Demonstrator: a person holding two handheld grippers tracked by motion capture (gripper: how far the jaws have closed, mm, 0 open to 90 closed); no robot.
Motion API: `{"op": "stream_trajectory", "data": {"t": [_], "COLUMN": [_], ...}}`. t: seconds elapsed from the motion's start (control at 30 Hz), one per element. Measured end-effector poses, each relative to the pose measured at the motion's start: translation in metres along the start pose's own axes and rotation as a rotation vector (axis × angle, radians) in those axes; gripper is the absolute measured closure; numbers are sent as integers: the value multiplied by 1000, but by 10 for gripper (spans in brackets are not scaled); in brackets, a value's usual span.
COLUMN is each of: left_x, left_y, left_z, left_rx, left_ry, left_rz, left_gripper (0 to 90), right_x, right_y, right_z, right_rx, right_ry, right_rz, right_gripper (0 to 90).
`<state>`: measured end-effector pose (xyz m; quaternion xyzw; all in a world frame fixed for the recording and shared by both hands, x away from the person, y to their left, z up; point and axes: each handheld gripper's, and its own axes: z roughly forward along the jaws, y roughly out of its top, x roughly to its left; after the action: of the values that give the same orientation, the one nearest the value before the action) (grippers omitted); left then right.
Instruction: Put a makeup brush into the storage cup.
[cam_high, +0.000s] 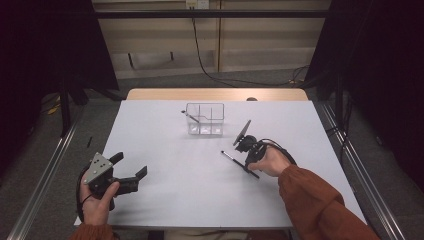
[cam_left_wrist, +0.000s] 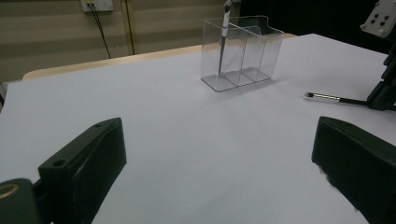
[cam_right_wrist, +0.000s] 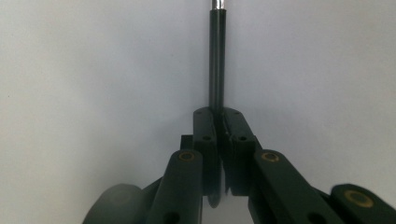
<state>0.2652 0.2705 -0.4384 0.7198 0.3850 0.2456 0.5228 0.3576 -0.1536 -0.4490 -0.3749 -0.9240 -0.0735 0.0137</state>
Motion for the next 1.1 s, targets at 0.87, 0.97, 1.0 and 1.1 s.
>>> {"op": "stream_trajectory", "data": {"t": [0.87,0.97,1.0,1.1], "left_x": [0,0,-1,0], "left_y": [0,0,0,0], "left_z": [0,0,0,0], "left_rx": [0,0,0,0], "left_ry": [-3,-1,0,-1], "left_rz": [0,1,0,-1], "left_gripper": [30,30,30,28], "right_x": [-3,-4,-3,-2], "right_y": [-19,-22,-23,-27], "right_z": [-17,-18,-18,-18], "right_rx": [-175,-201,-217,-252], "right_ry": [67,75,88,103], "right_rz": [68,74,74,68], "right_gripper": [852,852,852,852]}}
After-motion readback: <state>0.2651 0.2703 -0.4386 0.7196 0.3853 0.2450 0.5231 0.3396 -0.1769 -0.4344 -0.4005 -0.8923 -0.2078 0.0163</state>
